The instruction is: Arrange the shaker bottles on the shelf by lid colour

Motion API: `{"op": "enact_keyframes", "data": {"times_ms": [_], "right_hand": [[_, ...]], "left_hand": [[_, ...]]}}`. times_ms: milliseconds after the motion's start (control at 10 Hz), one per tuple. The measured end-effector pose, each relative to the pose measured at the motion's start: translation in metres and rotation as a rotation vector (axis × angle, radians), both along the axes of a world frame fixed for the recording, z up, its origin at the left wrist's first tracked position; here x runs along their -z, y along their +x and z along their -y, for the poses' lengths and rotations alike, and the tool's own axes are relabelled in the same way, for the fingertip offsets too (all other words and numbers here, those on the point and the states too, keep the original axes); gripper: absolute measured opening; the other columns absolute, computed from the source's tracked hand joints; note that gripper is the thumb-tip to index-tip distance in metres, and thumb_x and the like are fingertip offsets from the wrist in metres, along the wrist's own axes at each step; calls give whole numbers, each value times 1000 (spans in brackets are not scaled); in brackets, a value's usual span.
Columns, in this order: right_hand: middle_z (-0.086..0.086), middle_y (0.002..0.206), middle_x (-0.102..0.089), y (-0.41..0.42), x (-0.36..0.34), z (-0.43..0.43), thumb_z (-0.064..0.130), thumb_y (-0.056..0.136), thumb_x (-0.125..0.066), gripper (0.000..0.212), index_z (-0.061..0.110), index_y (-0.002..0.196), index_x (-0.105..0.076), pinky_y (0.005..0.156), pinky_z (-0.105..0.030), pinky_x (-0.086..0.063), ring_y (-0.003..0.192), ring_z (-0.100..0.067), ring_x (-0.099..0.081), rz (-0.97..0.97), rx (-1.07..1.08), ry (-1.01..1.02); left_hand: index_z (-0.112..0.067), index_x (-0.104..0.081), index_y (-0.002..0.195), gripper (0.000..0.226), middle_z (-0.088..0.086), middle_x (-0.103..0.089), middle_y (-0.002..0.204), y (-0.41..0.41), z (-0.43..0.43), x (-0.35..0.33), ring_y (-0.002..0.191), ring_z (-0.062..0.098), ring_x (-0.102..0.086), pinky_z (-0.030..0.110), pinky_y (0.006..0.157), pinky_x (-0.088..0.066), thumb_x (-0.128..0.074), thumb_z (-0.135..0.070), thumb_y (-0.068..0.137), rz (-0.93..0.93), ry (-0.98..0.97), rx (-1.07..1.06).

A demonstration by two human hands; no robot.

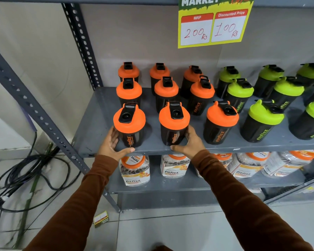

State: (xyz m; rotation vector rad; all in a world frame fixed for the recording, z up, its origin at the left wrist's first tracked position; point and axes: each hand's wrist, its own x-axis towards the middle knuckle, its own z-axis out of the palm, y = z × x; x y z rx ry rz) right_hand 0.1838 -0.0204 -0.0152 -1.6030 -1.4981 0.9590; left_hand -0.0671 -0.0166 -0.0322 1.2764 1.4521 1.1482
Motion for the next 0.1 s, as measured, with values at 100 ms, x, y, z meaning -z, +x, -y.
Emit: {"op": "enact_keyframes", "data": {"times_ms": [100], "right_hand": [[-10,142,-42,3,3,9,4,62,-81,98,10,140,-22,108,-29,-31,129,-20,-40,-53,-28,6]], "left_hand": [[-11,-28,138,84,13,-33,146,17,22,13,133,26,-33,31,104,-30,-75,-7,68,-168,78,-173]]}}
